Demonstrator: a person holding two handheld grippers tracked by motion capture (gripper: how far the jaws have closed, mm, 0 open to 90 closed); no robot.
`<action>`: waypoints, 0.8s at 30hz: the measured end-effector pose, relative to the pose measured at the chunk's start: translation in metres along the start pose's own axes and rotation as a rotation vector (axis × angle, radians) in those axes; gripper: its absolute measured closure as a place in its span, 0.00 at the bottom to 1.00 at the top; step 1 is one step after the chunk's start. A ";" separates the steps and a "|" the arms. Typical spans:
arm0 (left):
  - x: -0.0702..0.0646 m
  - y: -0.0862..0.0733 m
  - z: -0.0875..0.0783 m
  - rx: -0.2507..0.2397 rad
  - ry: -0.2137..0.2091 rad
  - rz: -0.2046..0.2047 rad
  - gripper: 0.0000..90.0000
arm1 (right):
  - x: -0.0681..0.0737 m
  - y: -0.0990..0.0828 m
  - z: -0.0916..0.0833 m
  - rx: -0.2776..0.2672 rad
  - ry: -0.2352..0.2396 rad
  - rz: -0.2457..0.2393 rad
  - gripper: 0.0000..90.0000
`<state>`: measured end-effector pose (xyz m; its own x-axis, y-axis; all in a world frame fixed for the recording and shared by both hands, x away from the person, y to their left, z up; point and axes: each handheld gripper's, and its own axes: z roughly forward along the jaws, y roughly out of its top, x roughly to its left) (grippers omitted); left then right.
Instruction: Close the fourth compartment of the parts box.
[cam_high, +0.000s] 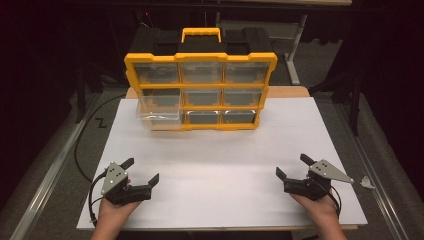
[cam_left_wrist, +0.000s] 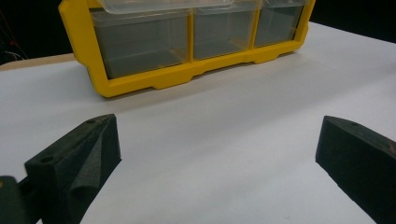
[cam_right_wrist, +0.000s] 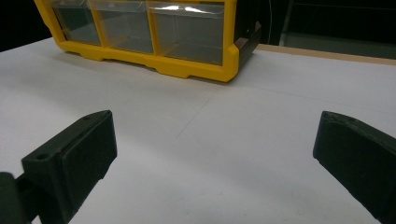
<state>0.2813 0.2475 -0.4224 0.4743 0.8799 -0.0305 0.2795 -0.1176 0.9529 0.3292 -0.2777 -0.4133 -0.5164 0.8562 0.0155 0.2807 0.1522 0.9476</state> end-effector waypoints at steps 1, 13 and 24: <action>0.000 0.000 0.000 0.001 0.002 0.000 0.01 | 0.000 0.000 0.000 0.000 0.000 0.000 0.01; 0.001 0.004 -0.008 -0.012 0.018 -0.014 0.13 | -0.001 0.001 -0.001 0.003 -0.005 0.003 0.01; -0.001 0.002 -0.010 -0.022 0.024 0.004 0.32 | -0.001 0.002 -0.001 0.016 -0.003 0.007 0.01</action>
<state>0.2732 0.2512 -0.4177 0.4548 0.8904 -0.0200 0.2593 -0.1109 0.9594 0.3293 -0.2784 -0.4110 -0.5121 0.8587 0.0214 0.2973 0.1538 0.9423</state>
